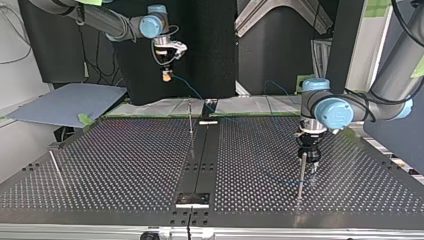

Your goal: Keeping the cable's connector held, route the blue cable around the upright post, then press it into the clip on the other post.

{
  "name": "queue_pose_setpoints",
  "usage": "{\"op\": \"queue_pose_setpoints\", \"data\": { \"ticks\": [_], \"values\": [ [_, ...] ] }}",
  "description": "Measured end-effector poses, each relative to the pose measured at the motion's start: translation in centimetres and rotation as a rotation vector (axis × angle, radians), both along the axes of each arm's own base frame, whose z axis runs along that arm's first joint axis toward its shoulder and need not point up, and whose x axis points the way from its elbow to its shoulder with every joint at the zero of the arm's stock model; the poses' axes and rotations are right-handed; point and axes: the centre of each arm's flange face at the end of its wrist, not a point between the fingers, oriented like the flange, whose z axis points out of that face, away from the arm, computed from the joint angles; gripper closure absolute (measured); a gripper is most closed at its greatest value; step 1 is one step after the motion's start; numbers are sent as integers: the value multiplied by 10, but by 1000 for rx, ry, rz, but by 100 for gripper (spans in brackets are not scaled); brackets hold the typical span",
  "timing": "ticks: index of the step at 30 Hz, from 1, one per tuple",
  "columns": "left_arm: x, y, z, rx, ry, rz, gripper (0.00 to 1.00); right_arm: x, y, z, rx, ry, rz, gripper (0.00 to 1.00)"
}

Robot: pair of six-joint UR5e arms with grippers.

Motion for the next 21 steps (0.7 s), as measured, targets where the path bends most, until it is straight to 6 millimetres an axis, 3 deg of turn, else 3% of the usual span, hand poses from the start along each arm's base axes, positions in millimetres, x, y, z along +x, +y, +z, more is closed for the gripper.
{"op": "queue_pose_setpoints", "data": {
  "ticks": [9, 21],
  "values": [
    [0, 0, 0, -25, -6, 2, 21, -3, -17, 46, -128, -64, 12, 100],
    [0, -2, 0, -58, -5, 2, 21, -14, -17, 26, -136, -65, 6, 100]
  ]
}}
